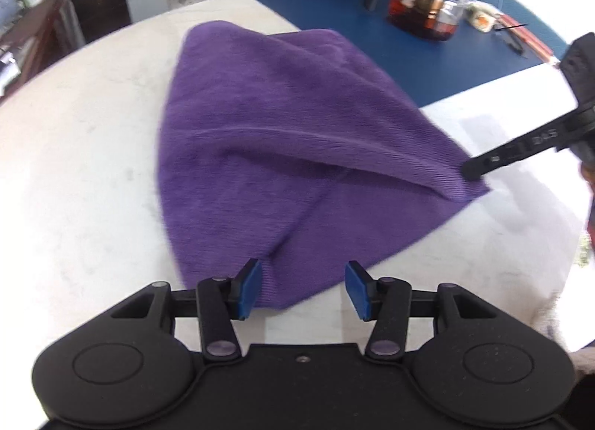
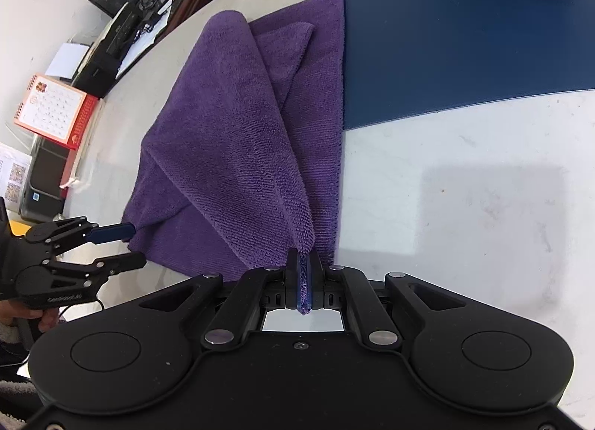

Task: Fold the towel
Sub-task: 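Lift the held corner and fold it over the towel with the right gripper, then open the right gripper to release the towel corner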

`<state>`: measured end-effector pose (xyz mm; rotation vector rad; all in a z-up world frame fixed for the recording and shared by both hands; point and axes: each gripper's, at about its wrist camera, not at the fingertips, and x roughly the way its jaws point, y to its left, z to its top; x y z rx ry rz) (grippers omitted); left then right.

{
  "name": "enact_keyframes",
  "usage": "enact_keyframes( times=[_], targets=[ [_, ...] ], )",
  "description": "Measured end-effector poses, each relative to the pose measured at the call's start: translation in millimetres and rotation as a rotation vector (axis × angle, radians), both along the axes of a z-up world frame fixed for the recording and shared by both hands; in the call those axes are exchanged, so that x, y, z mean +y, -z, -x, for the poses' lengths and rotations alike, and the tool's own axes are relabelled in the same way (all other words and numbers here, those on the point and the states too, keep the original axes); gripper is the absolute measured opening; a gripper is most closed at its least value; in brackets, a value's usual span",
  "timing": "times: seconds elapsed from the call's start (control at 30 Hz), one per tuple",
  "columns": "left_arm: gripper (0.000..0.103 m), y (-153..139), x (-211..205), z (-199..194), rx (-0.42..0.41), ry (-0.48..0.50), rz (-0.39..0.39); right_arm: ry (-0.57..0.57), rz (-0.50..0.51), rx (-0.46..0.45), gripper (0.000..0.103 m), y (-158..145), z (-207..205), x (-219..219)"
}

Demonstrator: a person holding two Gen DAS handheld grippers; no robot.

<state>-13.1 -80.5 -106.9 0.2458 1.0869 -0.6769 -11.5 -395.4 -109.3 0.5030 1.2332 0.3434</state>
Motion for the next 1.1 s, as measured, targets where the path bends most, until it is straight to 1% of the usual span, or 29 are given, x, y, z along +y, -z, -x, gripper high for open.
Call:
enact_keyframes(
  times=[0.07,0.17,0.23,0.43,0.5,0.57,0.67,0.73,0.83,0.9,1.0,1.07,1.1],
  targets=[
    [0.047,3,-2,-2,0.023,-0.010,0.026,-0.003,0.000,0.003,0.003,1,-1,0],
    [0.046,11,-8,-8,0.052,-0.037,0.018,-0.005,-0.003,0.007,0.003,1,-2,-1],
    [0.049,10,-6,-12,0.038,-0.070,-0.004,-0.009,-0.001,0.009,0.003,1,-2,-1],
    [0.049,4,15,-21,-0.003,-0.180,-0.093,-0.012,-0.004,0.013,0.003,1,-3,-1],
    [0.049,4,24,-24,-0.004,-0.214,-0.104,-0.011,-0.007,0.016,0.003,2,-3,-2],
    [0.049,3,34,-26,-0.006,-0.239,-0.092,-0.012,-0.008,0.017,0.003,2,-3,-2],
    [0.049,3,42,-26,-0.021,-0.242,-0.091,-0.013,-0.011,0.021,0.003,2,-3,-2],
    [0.049,0,42,-25,-0.012,-0.242,-0.098,-0.014,-0.011,0.022,0.003,2,-4,-1],
    [0.049,-12,45,-19,0.000,-0.224,-0.091,-0.016,-0.008,0.021,0.003,2,-4,0],
    [0.050,-25,49,-16,-0.005,-0.212,-0.059,-0.017,-0.010,0.019,0.003,2,-4,-1],
    [0.054,-39,45,-22,-0.033,-0.193,-0.014,-0.018,-0.013,0.019,0.003,3,-4,-1],
    [0.055,-43,38,-28,-0.058,-0.182,-0.001,-0.020,-0.010,0.017,0.003,3,-4,0],
    [0.055,-40,32,-32,-0.061,-0.174,-0.001,-0.020,-0.008,0.018,0.003,3,-4,0]
  ],
)
